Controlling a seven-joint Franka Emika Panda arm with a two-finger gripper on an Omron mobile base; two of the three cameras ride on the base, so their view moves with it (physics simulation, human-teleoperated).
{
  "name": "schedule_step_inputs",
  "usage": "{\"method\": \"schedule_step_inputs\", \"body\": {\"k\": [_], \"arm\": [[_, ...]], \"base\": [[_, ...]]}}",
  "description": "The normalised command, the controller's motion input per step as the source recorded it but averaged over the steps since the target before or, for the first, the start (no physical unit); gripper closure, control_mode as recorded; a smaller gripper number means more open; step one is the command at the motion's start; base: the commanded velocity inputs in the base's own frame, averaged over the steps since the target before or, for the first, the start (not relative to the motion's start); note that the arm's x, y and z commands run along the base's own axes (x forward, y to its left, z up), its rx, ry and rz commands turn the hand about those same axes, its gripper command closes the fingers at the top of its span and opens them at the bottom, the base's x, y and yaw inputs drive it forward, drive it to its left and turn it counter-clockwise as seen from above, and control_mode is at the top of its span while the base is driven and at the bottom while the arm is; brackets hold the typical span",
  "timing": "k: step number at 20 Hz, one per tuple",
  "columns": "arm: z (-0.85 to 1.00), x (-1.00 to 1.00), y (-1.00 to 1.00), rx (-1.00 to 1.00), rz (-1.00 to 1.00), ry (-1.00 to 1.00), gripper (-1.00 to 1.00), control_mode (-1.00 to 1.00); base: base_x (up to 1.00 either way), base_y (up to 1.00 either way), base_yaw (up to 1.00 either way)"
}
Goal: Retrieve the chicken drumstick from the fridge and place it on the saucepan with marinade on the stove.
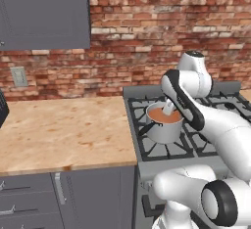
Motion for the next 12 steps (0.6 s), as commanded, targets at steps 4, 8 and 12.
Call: {"method": "schedule_step_inputs", "body": {"k": [4,8,12], "arm": [[-0.34,0.31,-0.09,0.00,-0.01,0.00,1.00,-1.00],[-0.37,0.39,-0.05,0.00,0.00,0.00,1.00,-1.00],[-0.30,0.31,-0.02,0.00,0.00,0.00,1.00,-1.00]], "base": [[0.00,0.00,0.00],[0.00,0.00,0.00],[0.00,0.00,0.00]]}}
